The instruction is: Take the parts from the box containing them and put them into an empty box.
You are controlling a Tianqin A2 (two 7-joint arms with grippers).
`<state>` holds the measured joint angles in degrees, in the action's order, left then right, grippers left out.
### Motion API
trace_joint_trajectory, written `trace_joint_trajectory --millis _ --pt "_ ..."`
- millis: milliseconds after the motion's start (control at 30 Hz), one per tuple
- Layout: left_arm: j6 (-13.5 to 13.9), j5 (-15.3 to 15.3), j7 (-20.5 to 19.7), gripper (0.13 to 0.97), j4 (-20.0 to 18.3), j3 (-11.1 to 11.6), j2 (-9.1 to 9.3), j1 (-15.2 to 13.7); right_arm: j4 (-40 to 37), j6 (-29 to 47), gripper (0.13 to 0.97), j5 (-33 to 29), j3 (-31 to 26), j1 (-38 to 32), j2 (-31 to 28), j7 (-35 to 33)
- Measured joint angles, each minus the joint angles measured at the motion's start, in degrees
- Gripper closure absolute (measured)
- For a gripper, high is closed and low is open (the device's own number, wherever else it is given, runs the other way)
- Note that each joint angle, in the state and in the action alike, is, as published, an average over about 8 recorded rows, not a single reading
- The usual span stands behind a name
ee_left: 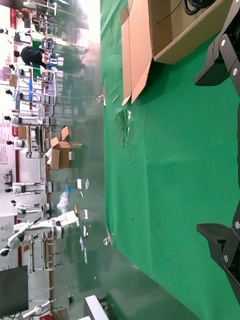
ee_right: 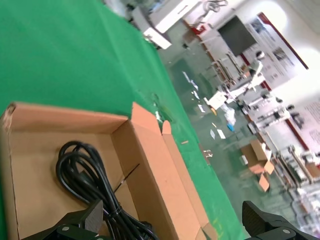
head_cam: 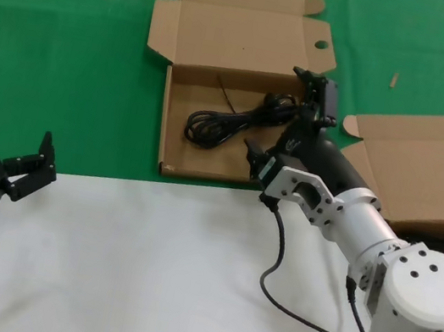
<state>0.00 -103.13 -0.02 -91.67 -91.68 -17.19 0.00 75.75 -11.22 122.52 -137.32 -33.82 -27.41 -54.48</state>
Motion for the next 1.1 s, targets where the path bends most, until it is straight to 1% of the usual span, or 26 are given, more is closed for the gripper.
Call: trace_joint_trajectory --millis 1100 --pt "0.00 0.00 0.03 0.132 0.00 0.00 0.00 0.00 8.94 6.30 0.129 -10.88 25.62 19.01 5.75 30.58"
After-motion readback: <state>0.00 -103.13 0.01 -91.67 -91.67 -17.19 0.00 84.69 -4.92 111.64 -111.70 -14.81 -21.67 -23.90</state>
